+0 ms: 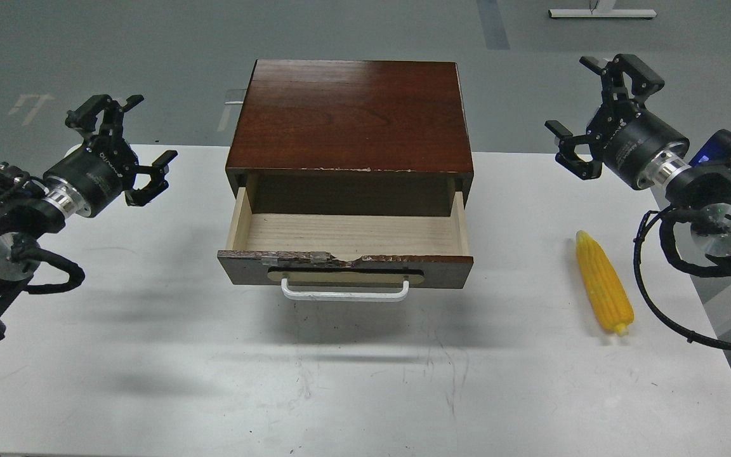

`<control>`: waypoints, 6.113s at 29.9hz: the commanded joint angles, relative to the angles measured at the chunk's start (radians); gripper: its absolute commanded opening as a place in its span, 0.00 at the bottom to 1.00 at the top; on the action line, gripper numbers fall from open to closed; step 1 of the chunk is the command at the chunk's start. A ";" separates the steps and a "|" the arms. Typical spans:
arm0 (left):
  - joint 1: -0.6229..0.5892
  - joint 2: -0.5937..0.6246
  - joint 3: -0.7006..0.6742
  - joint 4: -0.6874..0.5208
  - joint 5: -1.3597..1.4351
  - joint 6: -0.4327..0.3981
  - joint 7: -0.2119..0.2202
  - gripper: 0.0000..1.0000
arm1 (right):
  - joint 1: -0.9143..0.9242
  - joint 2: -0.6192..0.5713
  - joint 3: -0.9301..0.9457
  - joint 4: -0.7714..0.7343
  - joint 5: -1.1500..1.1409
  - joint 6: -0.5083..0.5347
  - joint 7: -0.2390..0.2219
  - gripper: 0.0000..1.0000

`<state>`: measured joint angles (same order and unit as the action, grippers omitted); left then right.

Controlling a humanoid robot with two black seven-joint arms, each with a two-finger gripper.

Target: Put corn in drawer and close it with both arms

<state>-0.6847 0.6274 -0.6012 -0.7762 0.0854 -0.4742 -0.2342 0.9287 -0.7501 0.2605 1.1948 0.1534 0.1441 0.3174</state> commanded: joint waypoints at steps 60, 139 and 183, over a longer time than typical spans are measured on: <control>0.043 0.028 0.004 -0.001 0.002 0.032 -0.002 0.98 | -0.036 -0.132 -0.567 0.068 -1.252 -0.544 -0.184 0.91; 0.093 0.112 -0.019 -0.003 -0.009 0.035 -0.025 0.98 | 0.466 0.465 -0.420 -0.146 -1.806 -0.633 0.171 1.00; 0.019 0.264 -0.009 -0.747 1.321 0.827 -0.138 0.98 | -0.028 -0.089 -0.135 -0.175 0.074 0.215 -0.052 1.00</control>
<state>-0.6645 0.8674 -0.6223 -1.4102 0.9472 0.2005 -0.3709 0.9159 -0.8358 0.1250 1.0282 0.2286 0.3617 0.2633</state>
